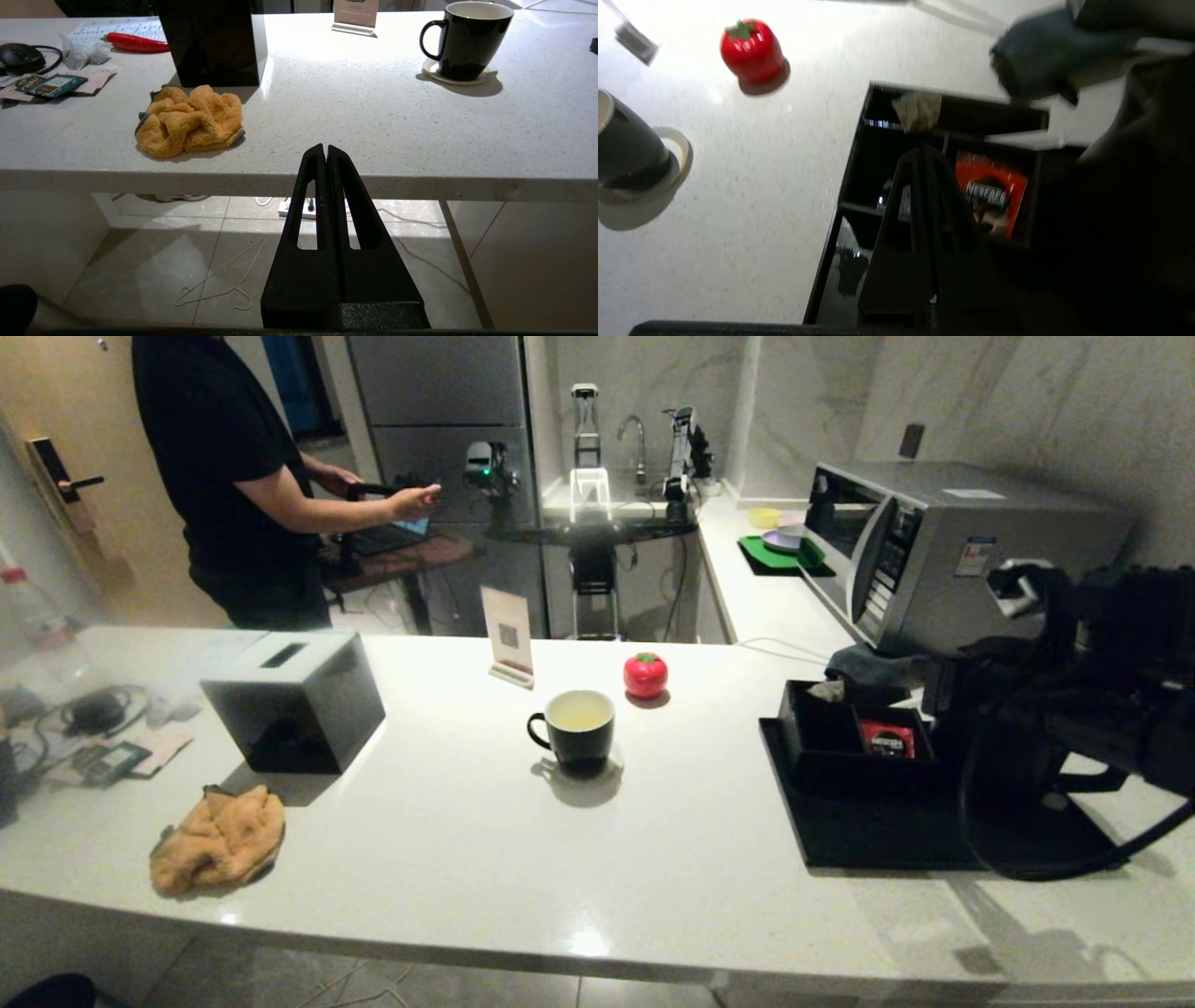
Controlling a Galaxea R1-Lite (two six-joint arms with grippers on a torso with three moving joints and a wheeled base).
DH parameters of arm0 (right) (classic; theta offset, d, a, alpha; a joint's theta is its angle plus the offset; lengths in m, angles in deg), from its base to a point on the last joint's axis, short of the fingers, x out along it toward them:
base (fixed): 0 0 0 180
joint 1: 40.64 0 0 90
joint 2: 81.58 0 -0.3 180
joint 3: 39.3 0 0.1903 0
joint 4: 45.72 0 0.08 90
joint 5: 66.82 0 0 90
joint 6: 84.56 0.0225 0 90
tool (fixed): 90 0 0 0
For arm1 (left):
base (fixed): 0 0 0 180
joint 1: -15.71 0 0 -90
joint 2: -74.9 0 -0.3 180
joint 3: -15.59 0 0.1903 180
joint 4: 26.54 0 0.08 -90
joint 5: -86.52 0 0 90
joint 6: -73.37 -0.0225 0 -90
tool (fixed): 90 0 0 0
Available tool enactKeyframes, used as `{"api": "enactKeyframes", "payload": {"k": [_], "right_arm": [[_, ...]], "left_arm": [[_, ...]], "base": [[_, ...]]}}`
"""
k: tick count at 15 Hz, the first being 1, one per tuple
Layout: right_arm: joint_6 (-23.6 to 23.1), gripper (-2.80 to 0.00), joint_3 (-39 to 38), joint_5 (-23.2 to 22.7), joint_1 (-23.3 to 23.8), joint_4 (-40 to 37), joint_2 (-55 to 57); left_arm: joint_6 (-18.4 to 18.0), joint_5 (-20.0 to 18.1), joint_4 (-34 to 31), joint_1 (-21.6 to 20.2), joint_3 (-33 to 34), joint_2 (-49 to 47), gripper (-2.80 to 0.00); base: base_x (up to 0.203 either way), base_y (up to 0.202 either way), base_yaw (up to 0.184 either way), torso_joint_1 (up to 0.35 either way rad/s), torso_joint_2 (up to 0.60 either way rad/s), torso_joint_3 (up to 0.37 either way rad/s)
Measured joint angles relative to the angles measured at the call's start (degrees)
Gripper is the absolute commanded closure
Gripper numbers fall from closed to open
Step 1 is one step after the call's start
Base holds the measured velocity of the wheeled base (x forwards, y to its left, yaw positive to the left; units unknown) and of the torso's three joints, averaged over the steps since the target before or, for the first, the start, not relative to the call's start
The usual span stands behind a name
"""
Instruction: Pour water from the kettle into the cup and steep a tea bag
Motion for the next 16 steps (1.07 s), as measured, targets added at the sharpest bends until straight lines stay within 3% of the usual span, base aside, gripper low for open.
{"api": "enactKeyframes", "payload": {"k": [8, 16], "right_arm": [[13.06, 0.0, 14.13, 0.15, -3.89, -12.8, 7.65], [14.8, 0.0, 22.92, 0.62, -2.68, -20.87, 14.19]], "left_arm": [[0.0, 0.01, -0.01, 0.0, 0.0, 0.01, 0.0], [0.02, 0.0, -0.01, 0.02, -0.02, 0.01, 0.0]], "base": [[0.0, 0.0, 0.0, 0.0, 0.0, 0.0], [0.0, 0.0, 0.0, 0.0, 0.0, 0.0]]}}
